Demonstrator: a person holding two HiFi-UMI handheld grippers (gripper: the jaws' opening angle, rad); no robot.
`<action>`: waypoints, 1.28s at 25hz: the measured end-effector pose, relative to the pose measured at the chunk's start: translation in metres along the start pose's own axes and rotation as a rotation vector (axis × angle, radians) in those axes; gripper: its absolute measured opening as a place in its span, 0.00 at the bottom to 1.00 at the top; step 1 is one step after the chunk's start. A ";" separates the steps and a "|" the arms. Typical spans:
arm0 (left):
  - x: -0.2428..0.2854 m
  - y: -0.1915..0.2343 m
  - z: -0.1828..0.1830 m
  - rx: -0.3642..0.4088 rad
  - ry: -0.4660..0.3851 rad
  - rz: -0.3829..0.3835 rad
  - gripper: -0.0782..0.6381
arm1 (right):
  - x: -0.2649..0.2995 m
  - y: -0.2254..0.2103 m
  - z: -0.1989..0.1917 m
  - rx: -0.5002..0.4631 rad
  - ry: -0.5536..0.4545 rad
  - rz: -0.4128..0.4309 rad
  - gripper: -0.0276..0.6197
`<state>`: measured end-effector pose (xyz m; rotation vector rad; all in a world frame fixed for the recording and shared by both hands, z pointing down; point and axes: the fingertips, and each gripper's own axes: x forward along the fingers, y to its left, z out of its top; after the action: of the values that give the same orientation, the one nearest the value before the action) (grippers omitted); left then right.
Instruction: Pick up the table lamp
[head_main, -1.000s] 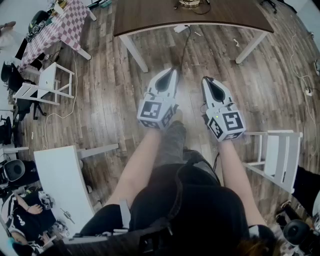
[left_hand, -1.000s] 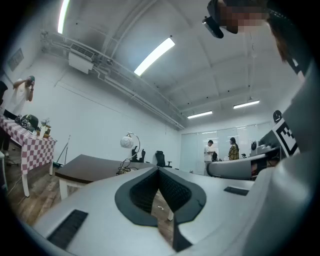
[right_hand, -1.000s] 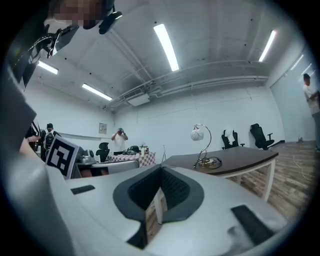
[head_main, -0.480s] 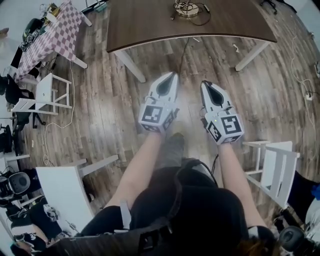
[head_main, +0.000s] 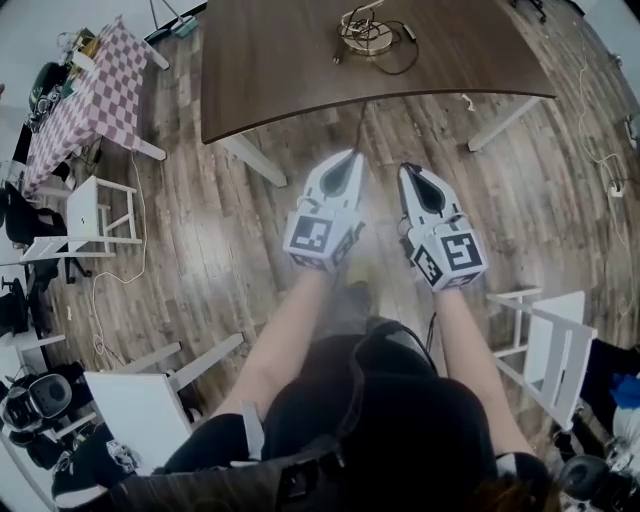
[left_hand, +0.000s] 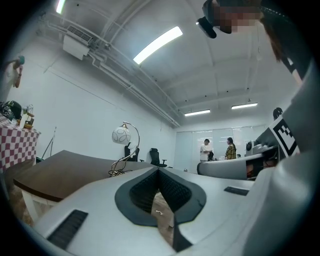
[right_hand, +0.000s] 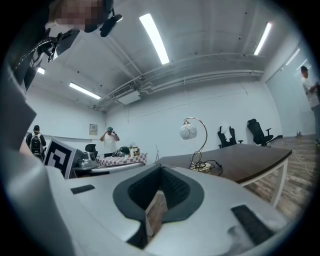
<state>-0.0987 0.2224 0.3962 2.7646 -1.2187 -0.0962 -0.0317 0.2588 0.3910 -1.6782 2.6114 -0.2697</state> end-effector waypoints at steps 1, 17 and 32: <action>0.005 0.005 0.000 -0.001 0.000 -0.004 0.11 | 0.007 -0.002 0.000 -0.002 0.002 -0.002 0.04; 0.062 0.051 -0.002 -0.023 0.000 -0.041 0.11 | 0.074 -0.031 0.004 0.005 -0.003 -0.007 0.04; 0.124 0.103 -0.016 -0.001 -0.002 0.029 0.11 | 0.152 -0.080 0.009 -0.026 0.005 0.033 0.04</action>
<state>-0.0887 0.0638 0.4246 2.7453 -1.2589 -0.0966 -0.0225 0.0878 0.4058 -1.6429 2.6540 -0.2403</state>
